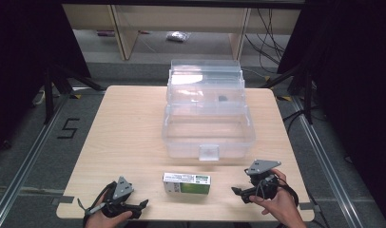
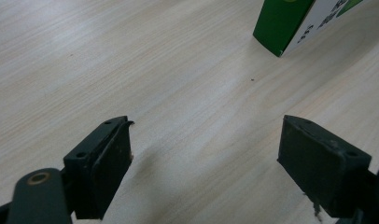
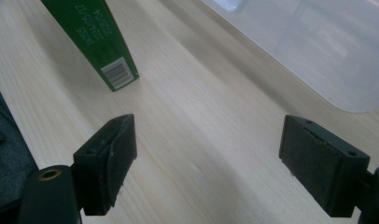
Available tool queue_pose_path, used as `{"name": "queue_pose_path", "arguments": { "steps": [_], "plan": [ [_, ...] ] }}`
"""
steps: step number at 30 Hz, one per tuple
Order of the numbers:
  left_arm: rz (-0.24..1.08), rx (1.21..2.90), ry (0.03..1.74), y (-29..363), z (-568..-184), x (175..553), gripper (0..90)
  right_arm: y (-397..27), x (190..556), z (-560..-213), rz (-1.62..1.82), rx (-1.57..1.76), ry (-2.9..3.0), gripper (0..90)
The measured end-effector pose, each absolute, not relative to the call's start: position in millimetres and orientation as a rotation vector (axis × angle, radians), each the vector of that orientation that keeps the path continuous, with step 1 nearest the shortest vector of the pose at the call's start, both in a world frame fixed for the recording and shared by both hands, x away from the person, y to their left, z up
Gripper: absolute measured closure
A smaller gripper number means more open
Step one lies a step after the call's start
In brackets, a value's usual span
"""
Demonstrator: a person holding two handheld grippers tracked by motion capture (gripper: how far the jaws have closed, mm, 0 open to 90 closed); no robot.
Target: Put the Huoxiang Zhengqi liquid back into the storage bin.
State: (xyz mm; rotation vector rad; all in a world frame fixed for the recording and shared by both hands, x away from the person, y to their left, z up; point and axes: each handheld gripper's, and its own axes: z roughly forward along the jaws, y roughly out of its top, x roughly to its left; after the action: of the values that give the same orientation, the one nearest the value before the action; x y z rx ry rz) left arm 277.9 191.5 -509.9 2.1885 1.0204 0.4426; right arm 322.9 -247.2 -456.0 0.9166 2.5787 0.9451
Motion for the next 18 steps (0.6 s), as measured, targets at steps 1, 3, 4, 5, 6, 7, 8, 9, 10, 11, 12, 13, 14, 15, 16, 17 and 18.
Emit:
{"name": "queue_pose_path", "arguments": {
  "steps": [1,3,4,5,6,7,8,9,10,11,12,13,14,15,16,17,18],
  "plan": [
    [0.443,2.186,1.025,191.5,-509.8,277.7,16.6,-245.5,323.2,-455.2,0.940,0.906,2.590,20.1],
    [0.444,2.184,1.024,191.7,-509.7,277.9,16.6,-241.2,323.8,-454.1,0.934,0.890,2.589,20.1],
    [0.444,2.178,1.028,191.1,-510.1,277.8,16.6,-239.1,324.3,-453.7,0.925,0.885,2.594,20.0],
    [0.443,2.185,1.021,191.4,-509.8,277.6,16.6,-238.2,324.5,-451.8,0.907,0.876,2.617,20.0],
    [0.442,2.182,1.024,191.4,-510.0,277.5,16.6,-235.3,324.5,-451.7,0.909,0.861,2.618,20.0],
    [0.442,2.181,1.024,191.7,-509.7,277.6,16.6,-233.0,324.7,-451.2,0.904,0.854,2.623,20.0],
    [0.447,2.183,1.022,192.1,-510.1,278.4,16.6,-231.1,324.8,-449.8,0.892,0.844,2.636,20.0],
    [0.448,2.181,1.023,191.9,-510.2,278.4,16.6,-229.1,325.2,-449.3,0.888,0.829,2.639,20.1],
    [0.441,2.181,1.023,191.8,-509.9,277.9,16.6,-226.4,324.9,-448.6,0.885,0.830,2.642,20.1],
    [0.440,2.182,1.022,191.8,-509.9,277.7,16.6,-224.8,325.0,-447.0,0.872,0.815,2.660,20.1],
    [0.439,2.181,1.023,191.8,-510.0,277.7,16.6,-222.6,325.5,-446.4,0.868,0.801,2.660,20.1],
    [0.442,2.181,1.025,191.9,-509.7,277.6,16.6,-220.7,325.7,-445.2,0.865,0.791,2.666,20.1],
    [0.446,2.177,1.028,191.8,-510.0,277.9,16.6,-218.0,325.4,-444.4,0.862,0.801,2.672,20.2],
    [0.443,2.178,1.024,191.9,-509.6,277.6,16.6,-216.9,325.6,-442.7,0.851,0.803,2.685,20.2],
    [0.434,2.185,1.018,192.2,-508.9,277.1,16.6,-214.1,325.6,-442.7,0.855,0.797,2.678,20.1],
    [0.433,2.184,1.018,192.3,-509.1,277.1,16.6,-213.0,326.8,-441.6,0.830,0.771,2.684,20.1],
    [0.442,2.177,1.023,192.1,-509.7,277.7,16.6,-211.2,326.4,-441.0,0.833,0.769,2.695,20.2]
  ]
}}
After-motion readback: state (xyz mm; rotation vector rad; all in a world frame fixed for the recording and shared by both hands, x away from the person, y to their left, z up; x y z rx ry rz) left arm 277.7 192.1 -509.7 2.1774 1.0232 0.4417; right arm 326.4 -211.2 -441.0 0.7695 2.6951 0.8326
